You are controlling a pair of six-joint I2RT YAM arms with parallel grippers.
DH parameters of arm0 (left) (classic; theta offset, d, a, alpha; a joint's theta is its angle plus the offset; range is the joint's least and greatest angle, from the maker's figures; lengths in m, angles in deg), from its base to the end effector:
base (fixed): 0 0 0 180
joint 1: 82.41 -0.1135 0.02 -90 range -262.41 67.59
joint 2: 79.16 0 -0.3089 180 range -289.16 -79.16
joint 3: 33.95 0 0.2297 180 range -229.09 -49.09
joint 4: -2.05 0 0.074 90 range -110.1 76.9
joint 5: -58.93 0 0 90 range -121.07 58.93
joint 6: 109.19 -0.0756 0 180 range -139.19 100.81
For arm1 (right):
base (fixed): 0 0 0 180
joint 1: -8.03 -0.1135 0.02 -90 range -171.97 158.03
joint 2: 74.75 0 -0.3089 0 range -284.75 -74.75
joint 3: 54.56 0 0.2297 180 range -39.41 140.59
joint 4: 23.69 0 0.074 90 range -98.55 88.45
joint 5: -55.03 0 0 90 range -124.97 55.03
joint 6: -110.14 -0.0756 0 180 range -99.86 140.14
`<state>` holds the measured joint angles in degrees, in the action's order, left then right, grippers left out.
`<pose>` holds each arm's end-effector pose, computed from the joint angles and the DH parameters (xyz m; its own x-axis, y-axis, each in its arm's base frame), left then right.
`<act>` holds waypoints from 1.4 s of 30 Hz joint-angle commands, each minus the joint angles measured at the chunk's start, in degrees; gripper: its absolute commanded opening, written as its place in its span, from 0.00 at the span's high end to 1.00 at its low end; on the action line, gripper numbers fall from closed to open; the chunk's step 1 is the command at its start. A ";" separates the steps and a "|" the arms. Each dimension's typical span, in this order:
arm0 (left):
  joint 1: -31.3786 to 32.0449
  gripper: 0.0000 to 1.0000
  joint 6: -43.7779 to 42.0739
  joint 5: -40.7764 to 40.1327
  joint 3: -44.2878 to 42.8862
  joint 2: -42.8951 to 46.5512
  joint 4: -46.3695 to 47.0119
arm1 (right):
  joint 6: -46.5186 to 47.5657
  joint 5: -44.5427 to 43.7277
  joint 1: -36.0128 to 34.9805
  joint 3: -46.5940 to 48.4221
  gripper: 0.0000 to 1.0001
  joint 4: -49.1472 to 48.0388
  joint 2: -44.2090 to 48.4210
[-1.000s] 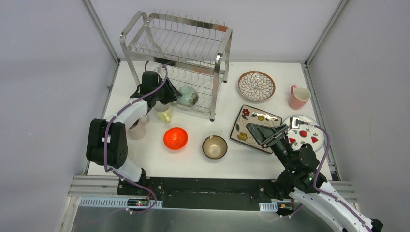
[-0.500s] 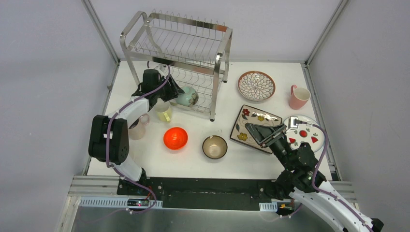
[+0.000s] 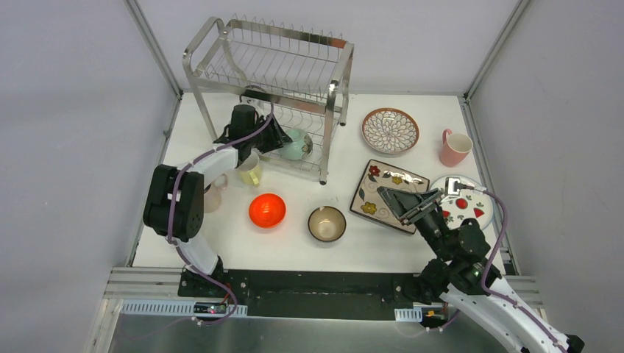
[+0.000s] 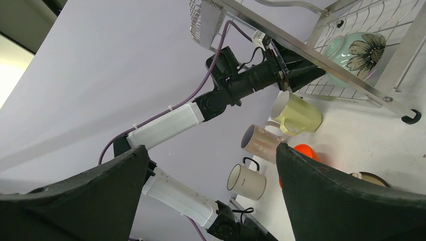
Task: Load the mixed dishes into the dish rack
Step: Move the bowl to the dish rack.
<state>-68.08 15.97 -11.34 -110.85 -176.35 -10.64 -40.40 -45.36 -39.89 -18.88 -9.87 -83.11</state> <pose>0.3772 -0.1227 0.2613 -0.7233 -0.3747 -0.5800 0.1111 0.7659 -0.6333 0.0522 0.0374 0.2985 -0.4564 0.7725 -0.4416 -0.4375 0.2373 0.8673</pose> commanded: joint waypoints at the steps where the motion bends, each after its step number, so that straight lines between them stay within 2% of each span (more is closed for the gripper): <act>1: 1.23 0.53 0.17 -0.23 -1.89 -0.49 3.31 | 1.17 -0.76 0.02 2.31 0.00 0.05 0.76; 8: 2.11 0.48 -1.86 -3.32 0.74 4.05 3.34 | 1.17 -0.76 -0.02 2.55 0.00 0.69 0.87; 11: 2.37 0.39 -2.35 -4.51 2.47 5.03 3.94 | 1.17 -0.76 0.00 2.26 0.00 0.62 1.12; 16: 2.37 0.32 -2.08 -4.71 4.21 5.35 6.52 | 1.17 -0.76 0.02 2.65 0.00 1.01 1.50; 31: 2.85 0.35 -1.86 -1.32 2.03 -0.58 10.64 | 1.17 -0.76 0.02 2.91 0.00 3.30 3.25; 42: 6.18 0.41 -1.77 -5.36 -0.05 -4.66 13.25 | 2.68 -1.83 0.02 4.21 0.00 6.08 3.22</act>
<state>-62.86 14.40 -14.64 -108.53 -179.96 -1.37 -40.11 -45.74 -39.89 -17.11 -4.89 -80.55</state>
